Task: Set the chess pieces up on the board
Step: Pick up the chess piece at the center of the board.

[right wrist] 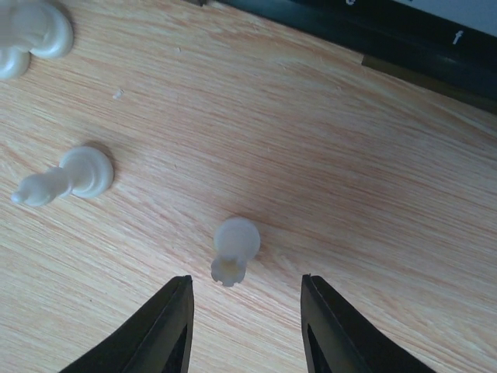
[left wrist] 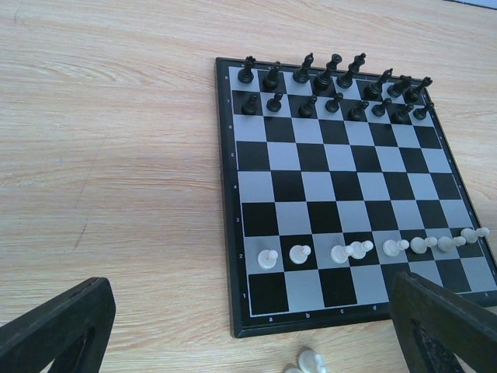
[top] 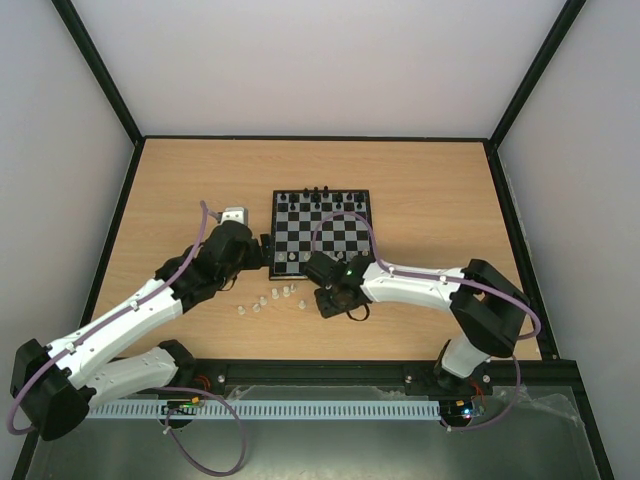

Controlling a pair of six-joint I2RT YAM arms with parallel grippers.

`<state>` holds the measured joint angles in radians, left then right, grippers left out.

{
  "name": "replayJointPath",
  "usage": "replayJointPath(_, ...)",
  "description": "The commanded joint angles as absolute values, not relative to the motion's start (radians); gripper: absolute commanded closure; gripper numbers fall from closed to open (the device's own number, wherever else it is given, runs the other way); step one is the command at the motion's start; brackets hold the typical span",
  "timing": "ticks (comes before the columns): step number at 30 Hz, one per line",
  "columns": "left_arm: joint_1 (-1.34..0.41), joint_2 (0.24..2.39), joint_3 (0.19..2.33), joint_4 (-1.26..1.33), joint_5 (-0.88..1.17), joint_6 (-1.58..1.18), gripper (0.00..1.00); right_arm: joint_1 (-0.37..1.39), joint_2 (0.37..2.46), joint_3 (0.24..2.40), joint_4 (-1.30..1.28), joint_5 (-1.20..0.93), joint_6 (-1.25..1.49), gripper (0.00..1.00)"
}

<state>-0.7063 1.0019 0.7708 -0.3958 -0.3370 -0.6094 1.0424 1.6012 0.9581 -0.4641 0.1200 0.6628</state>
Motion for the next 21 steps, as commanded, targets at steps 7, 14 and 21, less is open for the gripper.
replayJointPath(7, -0.698, 0.989, 0.762, -0.411, -0.343, -0.613, 0.0, 1.051, 1.649, 1.002, -0.471, 0.13, 0.641, 0.68)
replayJointPath(14, -0.688, 0.979, 0.765, -0.418, -0.345, -0.609, 0.01, 1.05, 1.679, 1.018, -0.469, 0.134, 0.638, 0.75)
replayJointPath(21, -0.678, 0.974, 0.761, -0.418, -0.34, -0.607, 0.01, 1.051, 1.688, 1.027, -0.477, 0.157, 0.639, 0.87)
